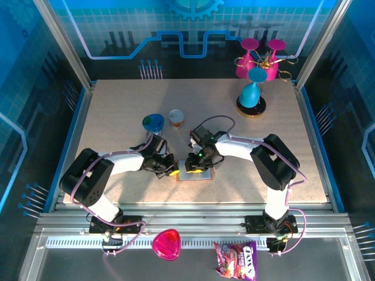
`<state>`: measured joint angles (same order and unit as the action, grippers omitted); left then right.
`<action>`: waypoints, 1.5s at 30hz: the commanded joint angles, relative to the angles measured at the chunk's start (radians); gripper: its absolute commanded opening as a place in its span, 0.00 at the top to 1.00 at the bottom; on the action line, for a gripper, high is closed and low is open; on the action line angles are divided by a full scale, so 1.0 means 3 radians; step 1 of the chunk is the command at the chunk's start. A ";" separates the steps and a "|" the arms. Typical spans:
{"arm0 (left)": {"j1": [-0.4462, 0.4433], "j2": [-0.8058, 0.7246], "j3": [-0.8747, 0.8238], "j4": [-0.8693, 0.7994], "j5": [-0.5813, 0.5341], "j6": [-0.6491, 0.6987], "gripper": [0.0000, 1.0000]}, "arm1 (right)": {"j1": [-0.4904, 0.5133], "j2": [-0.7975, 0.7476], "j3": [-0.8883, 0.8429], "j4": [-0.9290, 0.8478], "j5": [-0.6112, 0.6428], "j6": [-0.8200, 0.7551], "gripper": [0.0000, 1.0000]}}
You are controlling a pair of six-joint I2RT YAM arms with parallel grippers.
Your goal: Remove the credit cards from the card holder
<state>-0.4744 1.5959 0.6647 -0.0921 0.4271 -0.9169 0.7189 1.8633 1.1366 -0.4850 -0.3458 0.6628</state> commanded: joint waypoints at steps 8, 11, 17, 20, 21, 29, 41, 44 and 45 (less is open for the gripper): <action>-0.0014 0.0062 -0.0012 -0.0138 -0.0004 0.0024 0.99 | -0.0134 -0.0194 -0.0148 0.0000 -0.0030 0.0046 0.68; -0.0014 0.0056 0.0003 -0.0149 -0.0005 0.0028 0.99 | -0.0149 -0.0208 -0.0146 0.0016 -0.0067 0.0046 0.68; -0.0014 0.0044 0.0068 -0.0159 -0.0011 0.0029 0.99 | -0.0169 -0.0312 -0.0192 0.0153 -0.0184 0.0066 0.68; -0.0014 0.0072 0.0124 -0.0183 -0.0023 0.0047 0.99 | -0.0192 -0.0398 -0.0204 0.0160 -0.0184 0.0069 0.67; -0.0014 0.0083 0.0141 -0.0184 -0.0023 0.0052 0.99 | -0.0205 -0.0425 -0.0207 0.0160 -0.0182 0.0062 0.67; 0.0026 0.0156 0.0351 -0.0326 -0.0097 0.0173 0.99 | -0.0464 -0.0797 -0.0347 0.0099 -0.0082 -0.0069 0.65; 0.0172 -0.0232 0.0756 -0.0784 -0.0447 0.0591 0.70 | -0.1199 -0.1572 -0.0546 -0.0243 0.0358 -0.0639 0.00; 0.0262 -0.0387 0.0817 -0.0911 -0.0653 0.0749 0.53 | -0.1412 -0.1674 -0.0545 -0.0325 0.0435 -0.0787 0.00; 0.0294 -0.0450 0.0825 -0.0939 -0.0716 0.0809 0.47 | -0.1475 -0.1705 -0.0554 -0.0340 0.0472 -0.0848 0.00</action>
<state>-0.4114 1.5173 0.8776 -0.2996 0.2947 -0.7555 0.3187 1.3827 0.9817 -0.5335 -0.2501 0.4843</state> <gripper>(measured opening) 0.501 0.995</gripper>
